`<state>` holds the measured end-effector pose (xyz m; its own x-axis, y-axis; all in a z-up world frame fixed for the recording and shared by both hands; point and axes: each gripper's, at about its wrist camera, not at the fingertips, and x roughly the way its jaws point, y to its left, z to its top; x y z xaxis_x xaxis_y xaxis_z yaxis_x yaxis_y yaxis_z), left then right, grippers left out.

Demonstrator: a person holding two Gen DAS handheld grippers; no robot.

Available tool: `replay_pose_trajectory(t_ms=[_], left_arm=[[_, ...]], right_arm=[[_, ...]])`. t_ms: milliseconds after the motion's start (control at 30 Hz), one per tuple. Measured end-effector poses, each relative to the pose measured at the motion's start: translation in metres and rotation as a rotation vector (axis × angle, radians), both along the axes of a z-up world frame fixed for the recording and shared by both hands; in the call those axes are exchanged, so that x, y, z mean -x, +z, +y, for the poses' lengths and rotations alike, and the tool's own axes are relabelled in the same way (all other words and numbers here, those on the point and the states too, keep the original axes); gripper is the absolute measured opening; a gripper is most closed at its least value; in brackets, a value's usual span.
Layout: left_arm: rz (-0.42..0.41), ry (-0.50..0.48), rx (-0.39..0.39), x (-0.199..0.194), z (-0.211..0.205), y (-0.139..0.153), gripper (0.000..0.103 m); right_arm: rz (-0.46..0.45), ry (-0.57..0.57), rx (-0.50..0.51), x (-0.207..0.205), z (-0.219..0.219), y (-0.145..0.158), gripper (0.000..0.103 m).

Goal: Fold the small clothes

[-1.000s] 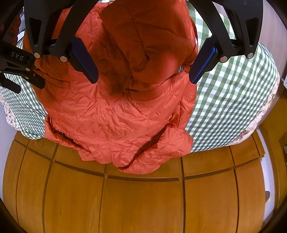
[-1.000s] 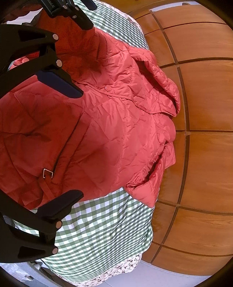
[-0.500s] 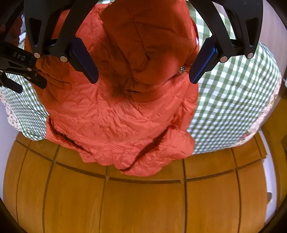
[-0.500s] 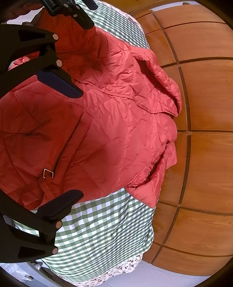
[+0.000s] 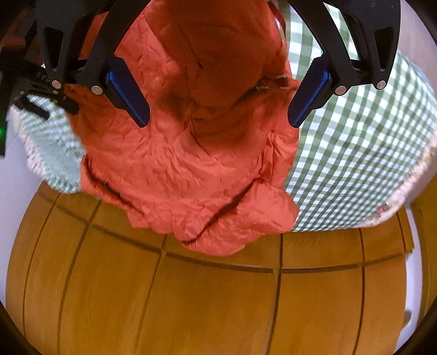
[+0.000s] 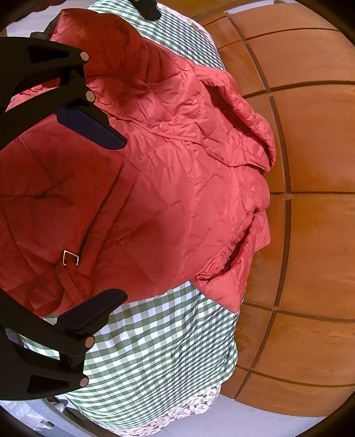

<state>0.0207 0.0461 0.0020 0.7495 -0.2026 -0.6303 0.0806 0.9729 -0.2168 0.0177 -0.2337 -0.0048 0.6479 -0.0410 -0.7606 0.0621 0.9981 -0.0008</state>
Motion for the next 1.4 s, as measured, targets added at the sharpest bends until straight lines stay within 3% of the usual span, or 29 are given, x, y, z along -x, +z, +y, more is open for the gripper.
replay_pose_trajectory(t_ms=[133, 233, 333, 467, 667, 733, 833, 900, 933, 1067, 1167, 1333, 1400], left_arm=[[0.009, 0.049, 0.117, -0.009, 0.033, -0.008, 0.1], [0.04, 0.091, 0.08, -0.018, 0.047, -0.02, 0.1], [0.081, 0.097, 0.072, -0.025, 0.056, -0.036, 0.1], [0.17, 0.046, 0.154, -0.032, 0.06, -0.062, 0.1], [0.236, -0.023, 0.299, -0.035, 0.06, -0.085, 0.1], [0.271, -0.026, 0.398, -0.037, 0.067, -0.099, 0.1], [0.279, -0.015, 0.482, -0.035, 0.071, -0.107, 0.1], [0.269, -0.044, 0.472, -0.033, 0.063, -0.102, 0.099], [0.266, -0.067, 0.45, -0.032, 0.056, -0.099, 0.099], [0.238, -0.156, 0.385, -0.029, 0.037, -0.081, 0.099], [0.238, -0.173, 0.355, -0.032, 0.041, -0.072, 0.099], [0.227, -0.043, 0.403, -0.038, 0.087, -0.076, 0.099], [0.239, -0.01, 0.407, -0.04, 0.094, -0.083, 0.099]], right_arm=[[-0.035, 0.01, -0.037, -0.004, -0.018, 0.002, 0.101], [-0.072, 0.075, -0.093, -0.01, -0.037, 0.001, 0.101], [-0.002, 0.082, -0.11, -0.016, -0.058, -0.012, 0.101], [0.097, 0.037, -0.076, -0.015, -0.084, -0.037, 0.101], [0.195, -0.001, -0.354, -0.005, -0.124, -0.071, 0.101], [0.204, -0.012, -0.443, -0.002, -0.131, -0.077, 0.101], [0.193, 0.012, -0.448, 0.0, -0.131, -0.076, 0.101], [0.167, 0.054, -0.422, 0.002, -0.124, -0.074, 0.089], [0.144, 0.092, -0.397, 0.003, -0.117, -0.072, 0.066], [0.106, 0.176, -0.243, 0.001, -0.101, -0.061, 0.041], [0.076, 0.14, -0.181, -0.003, -0.117, -0.053, 0.035], [0.062, 0.036, -0.135, -0.014, -0.146, -0.066, 0.034], [0.076, 0.045, -0.152, -0.017, -0.152, -0.075, 0.036]])
